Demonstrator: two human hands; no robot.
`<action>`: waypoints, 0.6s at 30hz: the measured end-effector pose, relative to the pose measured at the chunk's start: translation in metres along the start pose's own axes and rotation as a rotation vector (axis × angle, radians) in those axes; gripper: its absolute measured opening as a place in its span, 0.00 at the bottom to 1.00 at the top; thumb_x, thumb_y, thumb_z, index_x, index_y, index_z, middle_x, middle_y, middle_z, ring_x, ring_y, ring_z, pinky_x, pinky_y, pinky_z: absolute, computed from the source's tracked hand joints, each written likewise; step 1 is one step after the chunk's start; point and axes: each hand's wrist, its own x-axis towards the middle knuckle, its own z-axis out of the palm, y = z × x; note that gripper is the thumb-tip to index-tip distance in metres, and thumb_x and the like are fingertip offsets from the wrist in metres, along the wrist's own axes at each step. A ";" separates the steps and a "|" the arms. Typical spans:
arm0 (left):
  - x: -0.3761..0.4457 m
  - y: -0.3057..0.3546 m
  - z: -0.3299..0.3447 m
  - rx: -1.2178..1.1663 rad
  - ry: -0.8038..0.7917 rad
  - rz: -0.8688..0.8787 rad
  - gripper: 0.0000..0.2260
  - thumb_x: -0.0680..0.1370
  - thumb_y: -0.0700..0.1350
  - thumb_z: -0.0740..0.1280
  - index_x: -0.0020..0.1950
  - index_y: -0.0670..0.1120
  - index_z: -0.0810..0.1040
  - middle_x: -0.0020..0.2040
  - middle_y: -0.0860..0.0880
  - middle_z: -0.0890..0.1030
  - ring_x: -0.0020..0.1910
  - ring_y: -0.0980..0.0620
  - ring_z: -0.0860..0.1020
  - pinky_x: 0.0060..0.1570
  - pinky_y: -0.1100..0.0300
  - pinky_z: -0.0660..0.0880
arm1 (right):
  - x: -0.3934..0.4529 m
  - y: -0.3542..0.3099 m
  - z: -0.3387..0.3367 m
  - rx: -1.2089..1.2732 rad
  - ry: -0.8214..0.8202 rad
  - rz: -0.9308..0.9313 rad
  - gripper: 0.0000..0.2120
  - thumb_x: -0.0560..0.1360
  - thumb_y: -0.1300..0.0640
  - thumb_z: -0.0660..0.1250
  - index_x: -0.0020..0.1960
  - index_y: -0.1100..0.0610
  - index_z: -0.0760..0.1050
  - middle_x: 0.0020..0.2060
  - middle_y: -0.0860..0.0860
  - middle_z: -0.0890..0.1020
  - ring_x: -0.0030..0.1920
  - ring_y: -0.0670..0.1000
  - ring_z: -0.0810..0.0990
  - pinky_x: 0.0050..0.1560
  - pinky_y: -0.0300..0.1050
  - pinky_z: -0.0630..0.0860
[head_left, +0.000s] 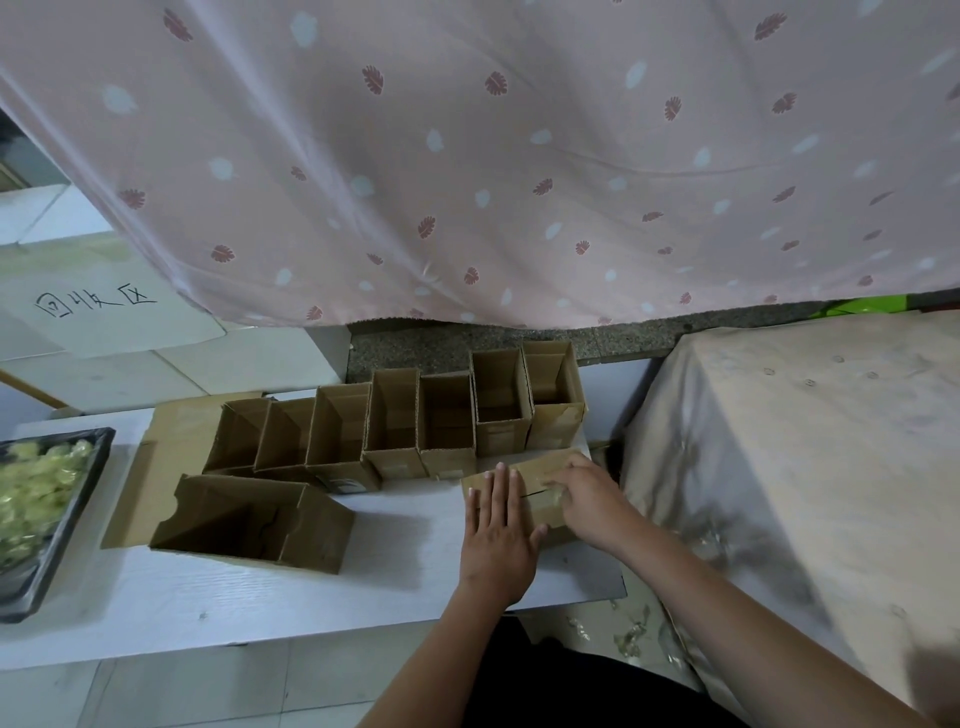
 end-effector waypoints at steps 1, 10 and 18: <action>0.000 -0.001 0.000 -0.002 0.001 0.001 0.34 0.83 0.63 0.40 0.79 0.45 0.30 0.78 0.46 0.28 0.77 0.46 0.27 0.76 0.47 0.30 | 0.002 0.001 0.001 -0.049 -0.012 0.010 0.17 0.80 0.66 0.61 0.65 0.55 0.79 0.62 0.49 0.72 0.61 0.50 0.74 0.64 0.40 0.71; -0.003 -0.002 -0.001 -0.011 0.005 0.028 0.34 0.83 0.63 0.42 0.79 0.45 0.31 0.78 0.46 0.28 0.77 0.47 0.27 0.76 0.48 0.30 | 0.009 0.004 -0.019 -0.160 -0.017 0.056 0.05 0.77 0.57 0.68 0.50 0.53 0.83 0.53 0.49 0.80 0.52 0.49 0.80 0.50 0.43 0.76; -0.002 -0.004 0.000 -0.014 -0.003 0.021 0.35 0.83 0.64 0.41 0.80 0.45 0.31 0.78 0.46 0.28 0.77 0.47 0.28 0.76 0.47 0.31 | 0.001 0.009 -0.033 -0.001 0.056 0.112 0.02 0.75 0.59 0.69 0.44 0.55 0.81 0.38 0.48 0.82 0.40 0.46 0.80 0.40 0.35 0.76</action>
